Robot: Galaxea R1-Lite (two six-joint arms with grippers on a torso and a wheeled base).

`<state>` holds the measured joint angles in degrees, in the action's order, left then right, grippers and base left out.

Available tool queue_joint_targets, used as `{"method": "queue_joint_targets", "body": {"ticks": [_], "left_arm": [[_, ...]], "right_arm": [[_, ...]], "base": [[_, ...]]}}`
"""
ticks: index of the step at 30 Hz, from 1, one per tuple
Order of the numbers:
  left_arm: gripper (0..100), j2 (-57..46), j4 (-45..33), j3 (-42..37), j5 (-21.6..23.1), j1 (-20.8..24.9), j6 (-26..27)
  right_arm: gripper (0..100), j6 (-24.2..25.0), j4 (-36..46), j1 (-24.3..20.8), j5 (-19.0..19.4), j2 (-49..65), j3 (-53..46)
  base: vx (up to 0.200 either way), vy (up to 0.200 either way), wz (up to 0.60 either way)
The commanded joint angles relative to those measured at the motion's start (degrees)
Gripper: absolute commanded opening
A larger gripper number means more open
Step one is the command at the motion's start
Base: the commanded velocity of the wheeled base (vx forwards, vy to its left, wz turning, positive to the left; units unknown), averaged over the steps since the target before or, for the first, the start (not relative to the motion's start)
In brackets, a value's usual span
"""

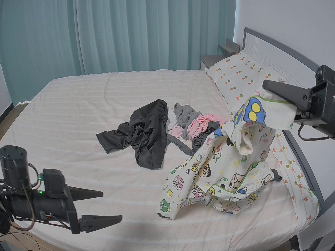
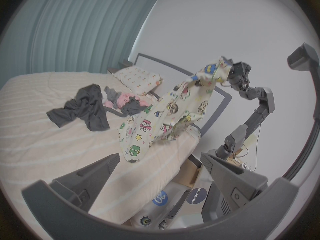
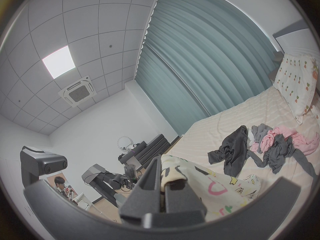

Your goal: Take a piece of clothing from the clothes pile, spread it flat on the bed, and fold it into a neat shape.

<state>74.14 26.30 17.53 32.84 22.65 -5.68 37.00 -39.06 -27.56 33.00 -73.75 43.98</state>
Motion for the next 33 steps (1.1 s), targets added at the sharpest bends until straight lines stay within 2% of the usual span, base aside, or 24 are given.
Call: {"method": "queue_joint_targets", "body": {"ticks": [1,5,13,16,19,20,21,25,30,33], "left_arm": [[100,18.4,11.2,-3.6,-4.1,6.4,-0.2],[100,23.0,18.1,-4.2,-7.7,10.4,-0.8],[100,29.9,26.1,-4.8,-14.8,17.9,-2.6],[100,32.8,30.4,-4.8,-18.3,18.7,-2.8],[100,36.2,35.8,-4.7,-21.6,20.4,-5.6],[100,36.2,35.8,-4.7,-21.6,20.4,-5.6],[100,39.3,40.5,-4.8,-24.4,22.3,-8.2],[100,44.5,47.9,-4.9,-29.5,24.5,-10.8],[100,48.0,49.9,-4.3,-30.7,25.5,-12.2],[100,49.8,50.9,-2.9,-32.9,25.5,-12.2]], "right_arm": [[0,0.7,0.6,-0.1,-0.1,-2.4,3.3],[0,1.4,2.7,-0.3,-0.3,-2.9,5.6],[0,1.5,5.3,-0.4,-0.7,-5.1,9.5],[0,1.5,5.3,-0.6,-0.7,-5.4,9.8],[0,1.6,5.4,-0.5,-0.7,-5.9,10.6],[0,1.6,5.4,-0.5,-0.7,-5.9,10.6],[0,1.6,5.6,-0.4,-0.9,-6.0,11.5],[0,1.8,6.7,-0.5,-1.1,-5.9,12.3],[0,1.9,7.0,-0.4,-1.1,-6.6,13.2],[0,1.9,7.0,-0.4,-1.1,-6.8,13.3]], "base": [[0.0,0.0,0.0],[0.0,0.0,0.0],[0.0,0.0,0.0],[0.0,0.0,0.0],[0.0,0.0,0.0],[0.0,0.0,0.0],[0.0,0.0,0.0],[0.0,0.0,0.0],[0.0,0.0,0.0],[0.0,0.0,0.0]]}}
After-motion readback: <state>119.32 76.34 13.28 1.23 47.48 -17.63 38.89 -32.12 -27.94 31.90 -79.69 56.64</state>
